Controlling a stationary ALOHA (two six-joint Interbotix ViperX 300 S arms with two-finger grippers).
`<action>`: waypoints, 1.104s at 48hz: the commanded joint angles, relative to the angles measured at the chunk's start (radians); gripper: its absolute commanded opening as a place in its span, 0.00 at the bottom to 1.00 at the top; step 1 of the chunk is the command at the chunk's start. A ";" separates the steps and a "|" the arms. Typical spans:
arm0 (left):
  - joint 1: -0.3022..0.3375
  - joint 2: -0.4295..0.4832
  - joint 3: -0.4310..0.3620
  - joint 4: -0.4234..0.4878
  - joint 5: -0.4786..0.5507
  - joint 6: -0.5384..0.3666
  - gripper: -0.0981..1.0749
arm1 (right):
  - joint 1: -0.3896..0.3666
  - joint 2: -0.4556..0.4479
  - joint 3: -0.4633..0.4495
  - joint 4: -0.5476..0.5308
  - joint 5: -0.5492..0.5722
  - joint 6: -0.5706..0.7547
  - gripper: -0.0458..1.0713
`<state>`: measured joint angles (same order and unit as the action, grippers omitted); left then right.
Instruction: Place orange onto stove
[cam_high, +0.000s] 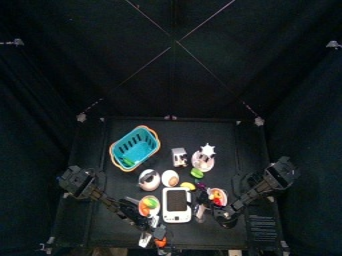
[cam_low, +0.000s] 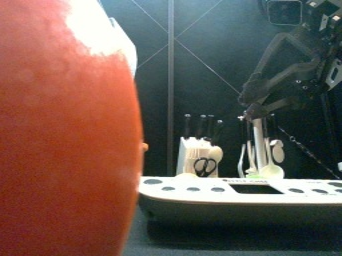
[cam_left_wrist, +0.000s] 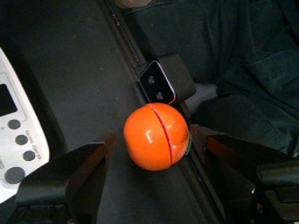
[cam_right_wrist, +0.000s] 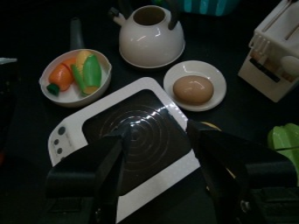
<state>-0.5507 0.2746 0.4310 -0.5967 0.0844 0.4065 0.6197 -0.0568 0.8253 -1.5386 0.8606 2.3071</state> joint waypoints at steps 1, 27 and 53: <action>0.003 -0.005 -0.035 -0.014 -0.006 0.002 0.94 | -0.008 -0.012 -0.015 -0.005 -0.003 0.002 0.83; 0.029 0.035 -0.029 -0.040 0.023 -0.005 0.94 | -0.012 -0.009 -0.015 -0.003 -0.009 0.000 0.83; 0.043 0.020 -0.018 -0.046 0.025 -0.002 0.78 | -0.011 -0.006 -0.012 -0.002 -0.008 0.002 0.83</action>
<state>-0.5108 0.3237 0.4218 -0.6427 0.1089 0.4034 0.6121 -0.0506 0.8237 -1.5370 0.8498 2.3071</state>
